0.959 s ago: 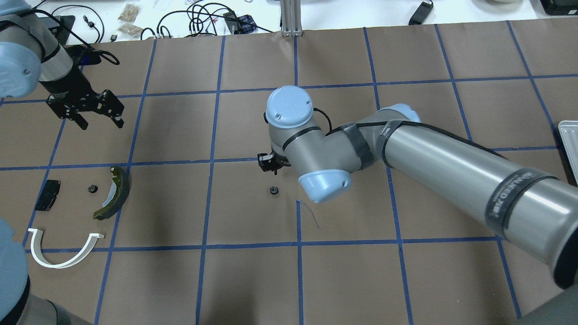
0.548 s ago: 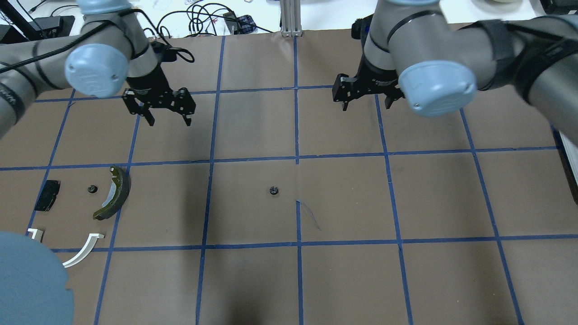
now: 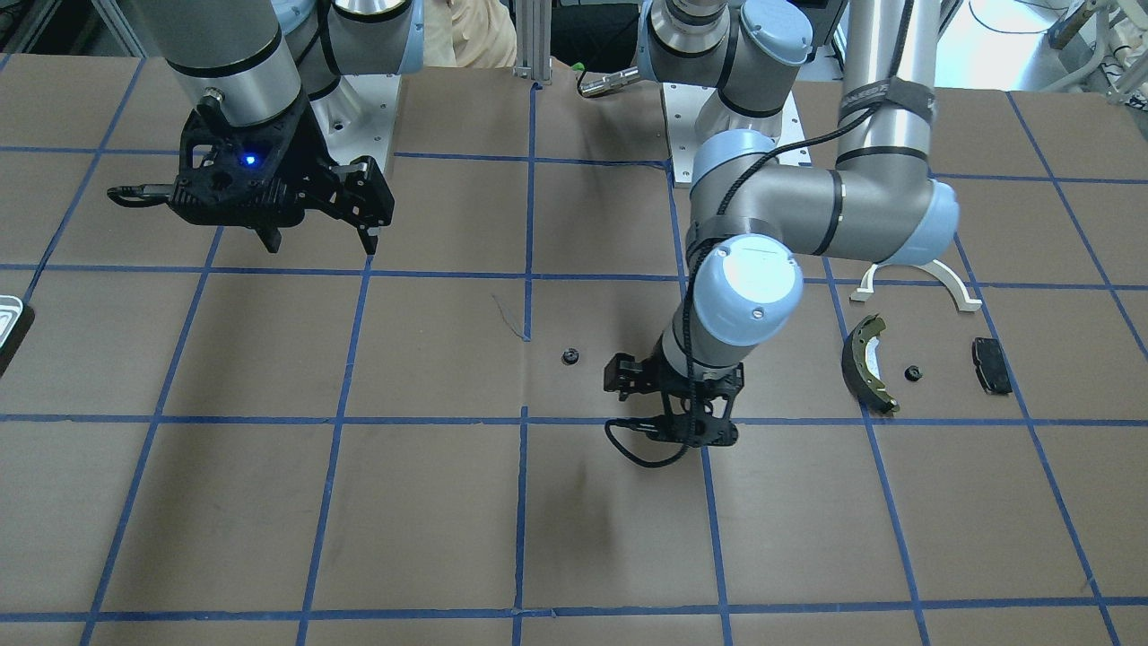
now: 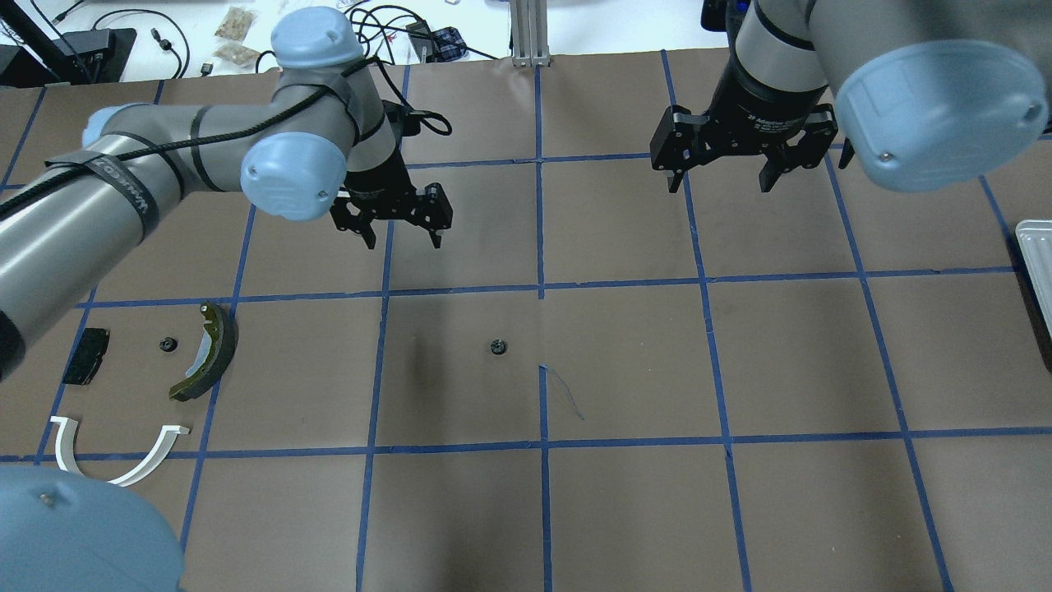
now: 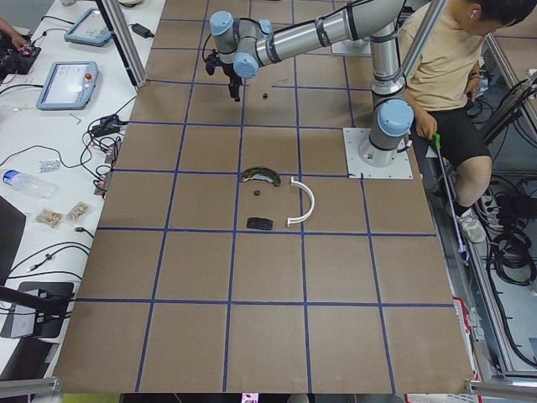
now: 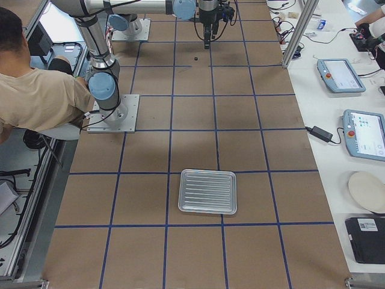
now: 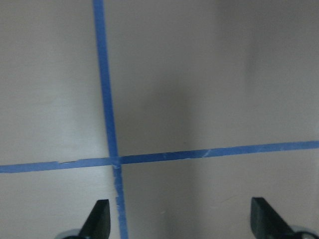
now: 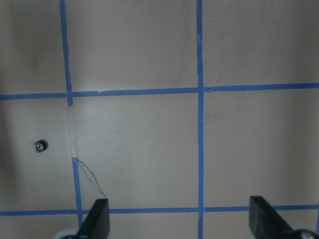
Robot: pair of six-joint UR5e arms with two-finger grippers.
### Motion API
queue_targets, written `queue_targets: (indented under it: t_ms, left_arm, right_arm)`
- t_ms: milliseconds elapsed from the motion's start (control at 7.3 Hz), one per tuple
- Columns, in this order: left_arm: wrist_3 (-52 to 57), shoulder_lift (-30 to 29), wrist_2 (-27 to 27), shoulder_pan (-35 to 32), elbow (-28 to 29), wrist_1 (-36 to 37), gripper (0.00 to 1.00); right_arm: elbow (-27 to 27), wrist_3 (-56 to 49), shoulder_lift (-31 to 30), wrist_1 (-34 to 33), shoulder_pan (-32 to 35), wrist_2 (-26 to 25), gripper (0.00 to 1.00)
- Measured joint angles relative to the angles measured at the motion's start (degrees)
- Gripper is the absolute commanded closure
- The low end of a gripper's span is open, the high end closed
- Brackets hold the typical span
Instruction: Place bearing gear from tray to pile
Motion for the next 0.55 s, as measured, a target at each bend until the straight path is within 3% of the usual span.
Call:
queue_targets:
  t_ms: [274,548]
  left_arm:
    - [-2.57,-0.83,-0.15,-3.66,-5.97,8.91,0.0]
    - [-3.41,-1.04,-0.03,-5.85,-9.25,13.29,0.0]
  right_arm:
    - [-0.51,-1.23,-0.07,-2.62,-0.43,-0.1,0.0]
    - [-1.12,-1.55,-0.01,-3.1,-0.51,-0.17,0.0]
